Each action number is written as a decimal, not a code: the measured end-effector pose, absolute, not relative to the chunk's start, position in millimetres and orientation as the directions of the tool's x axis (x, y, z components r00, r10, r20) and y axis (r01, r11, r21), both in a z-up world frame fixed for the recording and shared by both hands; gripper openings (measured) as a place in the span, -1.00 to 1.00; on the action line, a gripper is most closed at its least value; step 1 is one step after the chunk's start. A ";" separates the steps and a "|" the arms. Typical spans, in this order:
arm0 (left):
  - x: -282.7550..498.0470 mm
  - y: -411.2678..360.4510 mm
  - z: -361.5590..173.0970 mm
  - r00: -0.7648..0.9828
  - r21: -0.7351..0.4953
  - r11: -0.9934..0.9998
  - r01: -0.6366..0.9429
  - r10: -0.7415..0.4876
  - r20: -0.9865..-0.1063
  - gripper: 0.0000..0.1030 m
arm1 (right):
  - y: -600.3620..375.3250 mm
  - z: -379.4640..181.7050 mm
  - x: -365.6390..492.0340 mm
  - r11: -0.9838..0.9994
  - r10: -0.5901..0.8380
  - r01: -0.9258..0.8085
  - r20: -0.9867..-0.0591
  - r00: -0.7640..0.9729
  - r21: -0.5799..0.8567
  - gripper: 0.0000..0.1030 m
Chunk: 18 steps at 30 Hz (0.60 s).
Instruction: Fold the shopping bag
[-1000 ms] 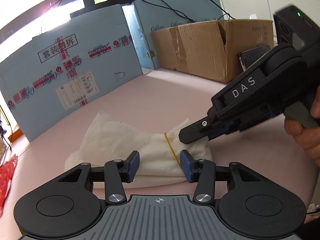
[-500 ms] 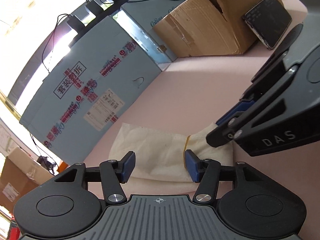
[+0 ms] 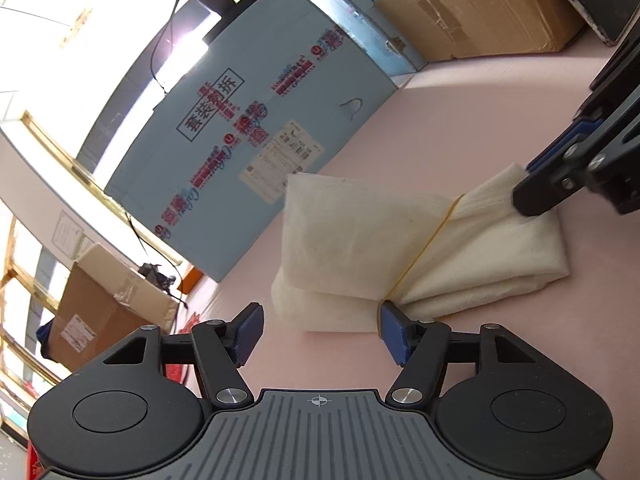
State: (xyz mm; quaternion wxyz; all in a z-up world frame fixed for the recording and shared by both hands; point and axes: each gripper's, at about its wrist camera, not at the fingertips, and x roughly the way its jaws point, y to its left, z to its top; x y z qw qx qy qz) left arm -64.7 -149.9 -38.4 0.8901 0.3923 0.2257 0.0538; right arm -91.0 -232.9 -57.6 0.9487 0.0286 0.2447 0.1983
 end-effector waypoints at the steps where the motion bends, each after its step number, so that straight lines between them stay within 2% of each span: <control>1: -63.0 -147.4 -38.6 0.898 0.731 0.678 0.079 0.271 -0.348 0.27 | -232.6 -57.8 -91.5 0.920 0.389 -0.362 -0.453 0.802 0.149 -0.67; 4: -62.5 -144.4 -32.7 0.906 0.701 0.702 0.125 0.208 -0.369 0.28 | -233.6 -58.2 -91.3 0.919 0.392 -0.361 -0.454 0.800 0.158 -0.67; 7: -60.0 -124.6 -8.8 0.872 0.502 0.834 0.228 0.055 -0.487 0.27 | -236.2 -58.5 -90.6 0.916 0.400 -0.358 -0.454 0.796 0.179 -0.67; 9: -63.8 -105.1 11.7 0.844 0.346 0.890 0.296 -0.074 -0.531 0.29 | -236.6 -58.3 -89.9 0.916 0.401 -0.356 -0.454 0.795 0.185 -0.66; 13: -78.3 -113.8 22.6 0.872 0.413 0.851 0.325 -0.100 -0.479 0.35 | -232.8 -57.4 -89.8 0.922 0.387 -0.350 -0.458 0.800 0.167 -0.65; 16: -86.3 -133.1 21.5 0.895 0.547 0.772 0.324 -0.063 -0.441 0.36 | -229.9 -57.1 -90.1 0.927 0.374 -0.340 -0.460 0.806 0.157 -0.65; 18: -91.6 -134.5 22.9 0.889 0.582 0.730 0.358 -0.075 -0.452 0.37 | -229.7 -57.0 -90.0 0.928 0.371 -0.333 -0.461 0.806 0.165 -0.64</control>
